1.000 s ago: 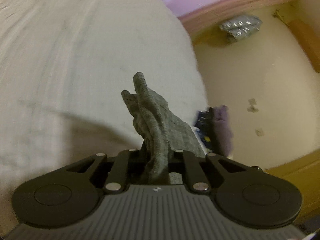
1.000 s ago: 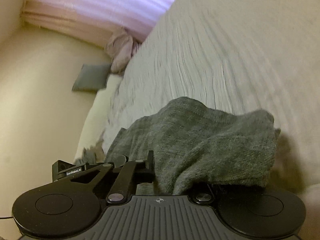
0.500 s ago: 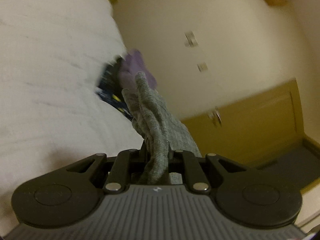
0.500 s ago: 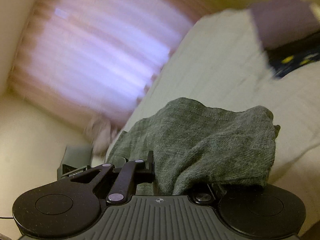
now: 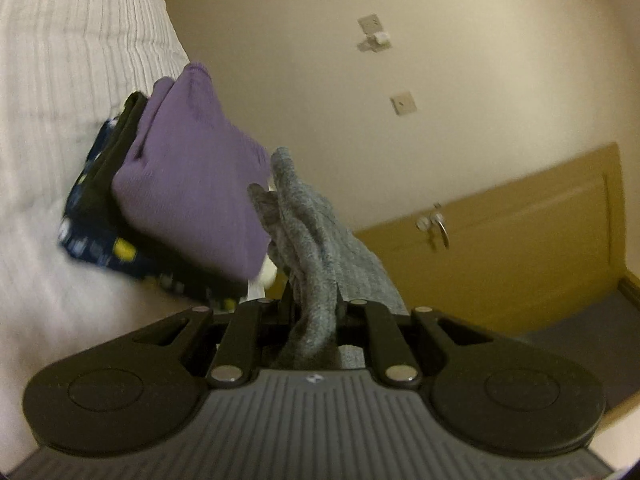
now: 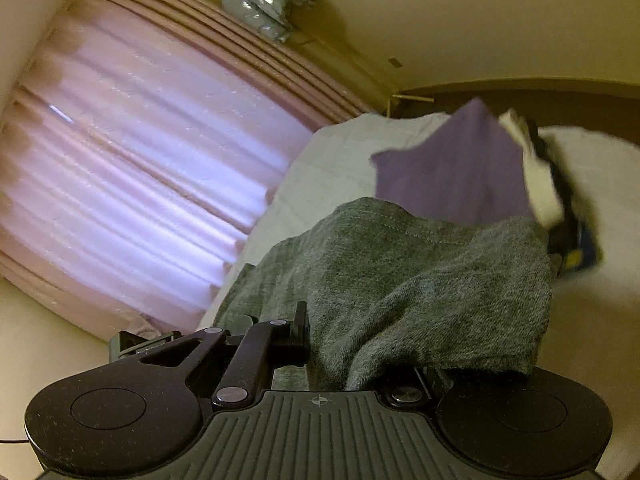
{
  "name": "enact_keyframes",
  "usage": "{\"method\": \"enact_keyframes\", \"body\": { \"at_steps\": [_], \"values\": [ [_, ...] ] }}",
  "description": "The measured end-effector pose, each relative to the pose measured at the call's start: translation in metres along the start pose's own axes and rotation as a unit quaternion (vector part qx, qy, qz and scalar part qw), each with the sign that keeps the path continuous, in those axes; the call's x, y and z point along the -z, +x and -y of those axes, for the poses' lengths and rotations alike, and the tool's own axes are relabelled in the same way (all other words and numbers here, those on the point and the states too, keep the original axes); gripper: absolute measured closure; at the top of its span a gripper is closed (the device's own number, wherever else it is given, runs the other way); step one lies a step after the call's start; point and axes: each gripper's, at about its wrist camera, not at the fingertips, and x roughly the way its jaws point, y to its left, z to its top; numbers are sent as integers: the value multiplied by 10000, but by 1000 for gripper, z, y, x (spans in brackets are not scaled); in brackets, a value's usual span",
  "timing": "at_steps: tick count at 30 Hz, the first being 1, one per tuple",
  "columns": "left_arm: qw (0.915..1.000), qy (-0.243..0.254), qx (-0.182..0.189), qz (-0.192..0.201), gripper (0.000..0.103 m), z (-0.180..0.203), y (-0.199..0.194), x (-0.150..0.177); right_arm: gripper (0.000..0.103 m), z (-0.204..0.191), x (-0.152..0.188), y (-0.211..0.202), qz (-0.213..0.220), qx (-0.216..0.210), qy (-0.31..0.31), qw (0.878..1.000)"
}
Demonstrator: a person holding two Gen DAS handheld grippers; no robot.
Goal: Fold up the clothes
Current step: 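Lift the grey shorts with both grippers and carry them to the clothes stack, then lower the grey shorts onto the purple sweater on the stack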
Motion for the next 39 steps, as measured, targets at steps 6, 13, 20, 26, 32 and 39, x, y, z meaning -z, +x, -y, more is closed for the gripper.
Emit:
{"method": "enact_keyframes", "body": {
  "at_steps": [6,13,20,26,32,39],
  "values": [
    [9995,-42,-221,207,93,-18,73,-63,94,38,-91,53,-227,-18,-278,9994],
    [9980,-85,-595,210,93,-45,118,-106,94,84,-137,104,-423,-114,-286,9986],
    [9939,23,-1106,52,92,-82,141,-117,93,131,-145,151,-763,31,-137,9970],
    [9938,-56,-1110,27,85,-100,140,-115,42,175,-136,151,-659,254,426,9966],
    [9937,-110,-1104,140,76,-102,136,-139,42,217,-158,100,151,166,1285,9914],
    [9949,156,-986,127,91,-98,160,-156,87,229,-177,109,99,440,1374,9895]
  ]
}}
